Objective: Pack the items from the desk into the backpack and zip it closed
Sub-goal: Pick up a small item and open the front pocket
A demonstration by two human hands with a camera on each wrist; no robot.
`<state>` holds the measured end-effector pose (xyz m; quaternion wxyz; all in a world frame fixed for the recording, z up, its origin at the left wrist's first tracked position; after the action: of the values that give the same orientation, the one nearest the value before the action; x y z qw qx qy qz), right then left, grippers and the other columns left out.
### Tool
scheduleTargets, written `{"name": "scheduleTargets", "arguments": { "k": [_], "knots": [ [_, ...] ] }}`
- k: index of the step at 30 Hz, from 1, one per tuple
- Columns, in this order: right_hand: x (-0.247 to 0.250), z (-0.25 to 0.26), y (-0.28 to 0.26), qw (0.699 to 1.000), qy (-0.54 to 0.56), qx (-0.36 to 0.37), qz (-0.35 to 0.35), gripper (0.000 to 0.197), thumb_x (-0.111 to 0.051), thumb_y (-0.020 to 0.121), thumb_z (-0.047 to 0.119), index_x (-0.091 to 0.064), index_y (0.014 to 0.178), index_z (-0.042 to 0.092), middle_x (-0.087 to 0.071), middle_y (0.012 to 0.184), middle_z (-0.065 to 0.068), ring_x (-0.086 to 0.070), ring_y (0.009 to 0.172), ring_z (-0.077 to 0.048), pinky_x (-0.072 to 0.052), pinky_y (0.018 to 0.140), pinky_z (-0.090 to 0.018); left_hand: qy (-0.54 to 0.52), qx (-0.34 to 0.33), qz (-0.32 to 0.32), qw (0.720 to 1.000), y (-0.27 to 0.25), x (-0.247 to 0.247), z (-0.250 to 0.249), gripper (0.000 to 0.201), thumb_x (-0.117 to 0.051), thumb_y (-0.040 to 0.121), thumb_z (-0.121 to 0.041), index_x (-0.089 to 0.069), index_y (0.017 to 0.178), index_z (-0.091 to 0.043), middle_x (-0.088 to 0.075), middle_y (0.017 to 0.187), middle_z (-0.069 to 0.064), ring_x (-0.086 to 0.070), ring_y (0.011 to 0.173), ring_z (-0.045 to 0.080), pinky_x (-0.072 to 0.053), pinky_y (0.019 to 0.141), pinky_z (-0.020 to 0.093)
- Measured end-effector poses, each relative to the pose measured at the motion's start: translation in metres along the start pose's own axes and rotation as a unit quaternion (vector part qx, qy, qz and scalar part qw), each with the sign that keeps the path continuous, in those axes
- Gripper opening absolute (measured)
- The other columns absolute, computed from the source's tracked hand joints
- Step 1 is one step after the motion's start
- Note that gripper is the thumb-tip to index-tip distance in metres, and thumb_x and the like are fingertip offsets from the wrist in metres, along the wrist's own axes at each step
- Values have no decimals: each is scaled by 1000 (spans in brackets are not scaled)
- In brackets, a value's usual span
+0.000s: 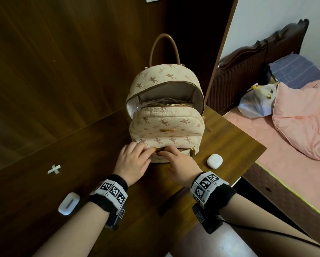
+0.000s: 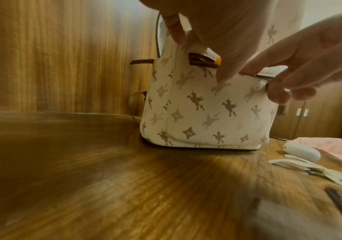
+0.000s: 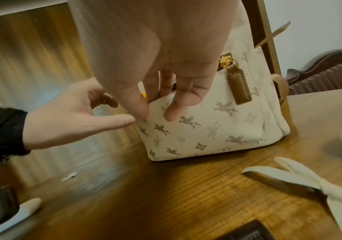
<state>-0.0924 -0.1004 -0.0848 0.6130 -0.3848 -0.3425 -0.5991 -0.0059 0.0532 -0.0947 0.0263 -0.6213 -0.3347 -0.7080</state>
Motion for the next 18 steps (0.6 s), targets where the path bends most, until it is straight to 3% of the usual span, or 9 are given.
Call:
{"name": "scheduleTargets", "arguments": {
  "k": [3, 7, 12, 18],
  "knots": [
    [3, 1, 3, 999, 46, -3, -8, 52, -57, 77, 12, -54, 128, 16, -49, 129, 3, -60, 96, -18, -44, 78, -21, -7, 1, 3, 1000, 4, -1, 2, 30, -64, 78, -22, -64, 108, -20, -54, 88, 0, -44, 84, 18, -46, 63, 31],
    [7, 2, 10, 999, 33, 4, -8, 48, -58, 74, 13, -59, 122, 17, -56, 126, 4, -61, 99, -17, -49, 87, -27, 5, 0, 13, 1000, 8, 0, 1, 17, -55, 82, -23, -68, 91, -18, -52, 84, 0, -43, 83, 18, -46, 61, 29],
    [7, 1, 18, 996, 23, -45, 68, 51, -55, 78, 14, -44, 128, 19, -60, 120, -5, -60, 101, -25, -52, 85, -39, 19, 37, 41, 998, 11, 0, -7, 16, -71, 71, -21, -65, 85, -16, -52, 86, 2, -44, 84, 20, -47, 57, 30],
    [4, 8, 20, 987, -3, -76, 138, 55, -59, 78, 15, -31, 125, 17, -55, 118, -8, -59, 93, -29, -52, 76, -42, -14, 50, 57, 997, 10, 3, -6, 20, -75, 69, -19, -65, 87, -17, -53, 90, 1, -44, 87, 19, -50, 53, 26]
  ]
}}
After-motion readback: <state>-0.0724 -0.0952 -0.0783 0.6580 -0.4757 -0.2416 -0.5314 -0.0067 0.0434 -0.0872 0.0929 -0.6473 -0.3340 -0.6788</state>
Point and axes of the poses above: each hand's wrist, its own y-axis towards the middle knuckle, its own x-axis out of the back of the hand, z = x × y, the point moved 2 cm from there along y, towards the middle knuckle
